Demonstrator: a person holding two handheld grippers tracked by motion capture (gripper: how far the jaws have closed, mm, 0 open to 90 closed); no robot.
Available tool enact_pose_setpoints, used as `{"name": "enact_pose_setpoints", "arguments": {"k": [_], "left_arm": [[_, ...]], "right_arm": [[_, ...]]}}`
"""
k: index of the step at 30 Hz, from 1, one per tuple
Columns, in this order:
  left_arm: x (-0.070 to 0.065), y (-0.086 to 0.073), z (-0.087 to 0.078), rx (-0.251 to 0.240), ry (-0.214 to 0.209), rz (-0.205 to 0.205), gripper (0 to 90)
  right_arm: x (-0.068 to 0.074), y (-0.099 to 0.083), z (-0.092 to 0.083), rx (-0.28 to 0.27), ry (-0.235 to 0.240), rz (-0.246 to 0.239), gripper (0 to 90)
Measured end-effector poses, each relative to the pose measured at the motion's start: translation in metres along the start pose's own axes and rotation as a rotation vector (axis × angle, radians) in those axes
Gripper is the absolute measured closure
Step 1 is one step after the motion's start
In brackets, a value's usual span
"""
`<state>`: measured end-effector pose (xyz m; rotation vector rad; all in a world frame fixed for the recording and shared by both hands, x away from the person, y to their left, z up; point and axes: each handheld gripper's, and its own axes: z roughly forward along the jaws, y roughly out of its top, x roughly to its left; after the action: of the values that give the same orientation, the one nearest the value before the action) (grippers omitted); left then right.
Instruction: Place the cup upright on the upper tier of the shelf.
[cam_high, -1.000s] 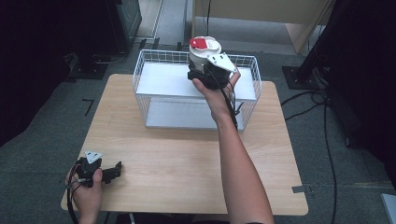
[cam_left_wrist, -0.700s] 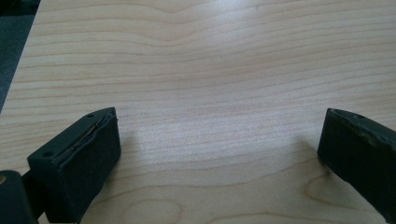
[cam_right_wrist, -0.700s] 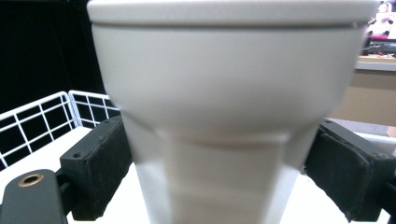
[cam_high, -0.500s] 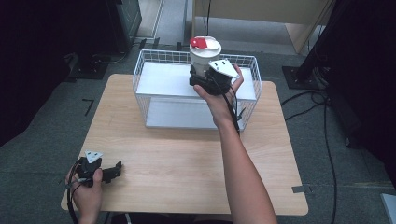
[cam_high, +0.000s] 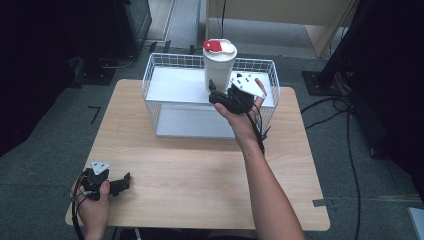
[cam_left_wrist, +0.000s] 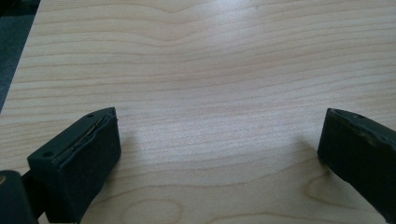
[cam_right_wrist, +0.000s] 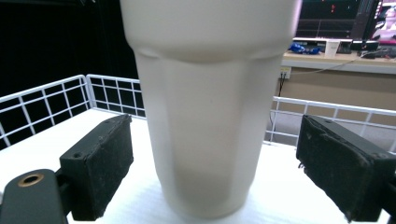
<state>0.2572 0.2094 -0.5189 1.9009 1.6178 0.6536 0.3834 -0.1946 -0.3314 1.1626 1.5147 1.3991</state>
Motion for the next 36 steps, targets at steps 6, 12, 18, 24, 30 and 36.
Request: {"name": "enact_pose_setpoints", "arguments": {"k": [6, 12, 18, 24, 30, 36], "left_arm": [[0.000, 0.000, 0.000, -0.001, -0.001, -0.002, 0.0], [0.000, 0.000, 0.000, 0.002, -0.001, 0.001, 0.0], [0.000, 0.000, 0.000, 0.000, 0.000, 0.001, 0.0], [0.000, 0.000, 0.000, 0.000, 0.000, 0.000, 0.0], [0.000, 0.000, 0.000, 0.002, 0.000, 0.001, 0.0], [0.000, 0.000, 0.000, 0.000, 0.000, 0.000, 0.0]], "right_arm": [[-0.006, -0.011, -0.015, 0.001, -0.022, -0.019, 11.0], [-0.016, -0.022, -0.032, 0.007, -0.025, -0.016, 11.0], [-0.022, -0.031, -0.048, 0.012, -0.027, -0.019, 11.0], [-0.028, -0.038, -0.064, 0.011, -0.028, -0.015, 11.0], [-0.037, -0.052, -0.080, 0.030, -0.040, -0.009, 11.0], [-0.047, -0.066, -0.095, 0.053, -0.064, 0.009, 11.0]]}}
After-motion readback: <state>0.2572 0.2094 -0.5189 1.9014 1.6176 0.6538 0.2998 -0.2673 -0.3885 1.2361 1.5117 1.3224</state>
